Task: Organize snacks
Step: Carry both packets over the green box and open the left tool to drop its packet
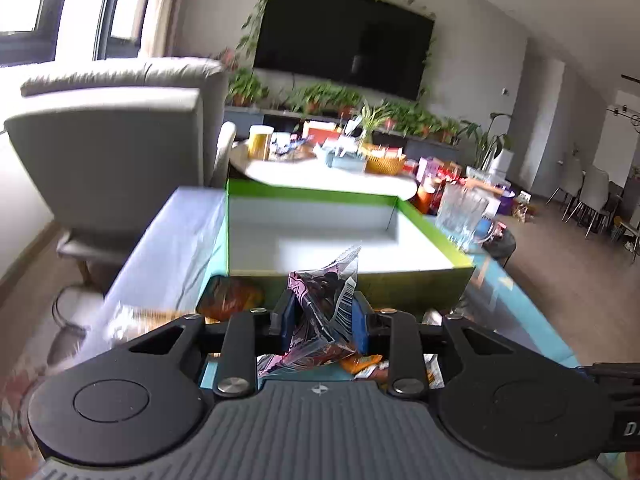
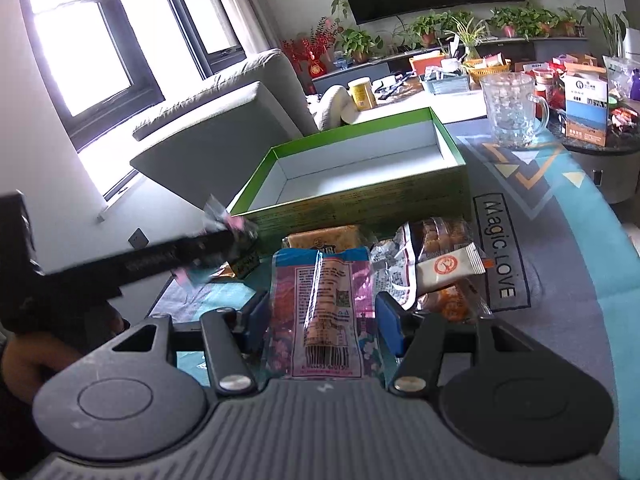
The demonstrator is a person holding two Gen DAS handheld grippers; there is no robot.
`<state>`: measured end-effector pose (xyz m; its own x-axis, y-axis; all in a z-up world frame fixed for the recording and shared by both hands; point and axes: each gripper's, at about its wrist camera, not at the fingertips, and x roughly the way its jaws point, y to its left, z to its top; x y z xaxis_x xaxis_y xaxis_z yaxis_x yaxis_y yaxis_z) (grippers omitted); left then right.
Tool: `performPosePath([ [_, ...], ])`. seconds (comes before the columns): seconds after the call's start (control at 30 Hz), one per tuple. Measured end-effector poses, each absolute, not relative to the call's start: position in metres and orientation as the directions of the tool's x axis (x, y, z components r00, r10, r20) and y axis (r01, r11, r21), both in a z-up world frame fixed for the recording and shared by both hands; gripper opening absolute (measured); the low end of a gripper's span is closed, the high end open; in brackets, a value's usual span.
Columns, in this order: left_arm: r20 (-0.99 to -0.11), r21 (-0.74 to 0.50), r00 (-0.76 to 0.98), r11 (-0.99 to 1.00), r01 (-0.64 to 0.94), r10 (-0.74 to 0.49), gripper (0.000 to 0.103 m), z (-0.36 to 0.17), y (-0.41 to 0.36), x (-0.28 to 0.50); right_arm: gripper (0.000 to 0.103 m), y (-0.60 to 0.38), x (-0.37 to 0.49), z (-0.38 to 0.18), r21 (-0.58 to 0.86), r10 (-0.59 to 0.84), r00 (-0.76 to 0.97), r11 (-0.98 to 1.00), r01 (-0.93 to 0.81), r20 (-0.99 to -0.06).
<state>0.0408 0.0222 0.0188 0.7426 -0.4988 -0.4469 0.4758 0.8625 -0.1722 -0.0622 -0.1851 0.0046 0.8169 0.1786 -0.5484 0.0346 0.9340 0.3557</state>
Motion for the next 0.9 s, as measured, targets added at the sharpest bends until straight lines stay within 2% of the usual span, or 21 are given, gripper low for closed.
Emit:
performPosePath([
  [0.13, -0.42, -0.119, 0.762, 0.862, 0.492, -0.493, 0.027, 0.025, 0.015, 0.037, 0.053, -0.186, -0.06, 0.009, 0.35, 0.171, 0.823, 0.936, 0.036, -0.541],
  [0.63, -0.359, -0.061, 0.805, 0.873, 0.484, -0.472, 0.027, 0.05, -0.007, 0.075, 0.053, -0.202, -0.03, 0.028, 0.34, 0.153, 0.858, 0.94, 0.027, -0.49],
  [0.9, -0.367, -0.058, 0.798, 0.868, 0.493, -0.478, 0.027, 0.044, -0.027, 0.105, 0.053, -0.219, -0.005, 0.027, 0.354, 0.122, 0.863, 0.933, 0.069, -0.49],
])
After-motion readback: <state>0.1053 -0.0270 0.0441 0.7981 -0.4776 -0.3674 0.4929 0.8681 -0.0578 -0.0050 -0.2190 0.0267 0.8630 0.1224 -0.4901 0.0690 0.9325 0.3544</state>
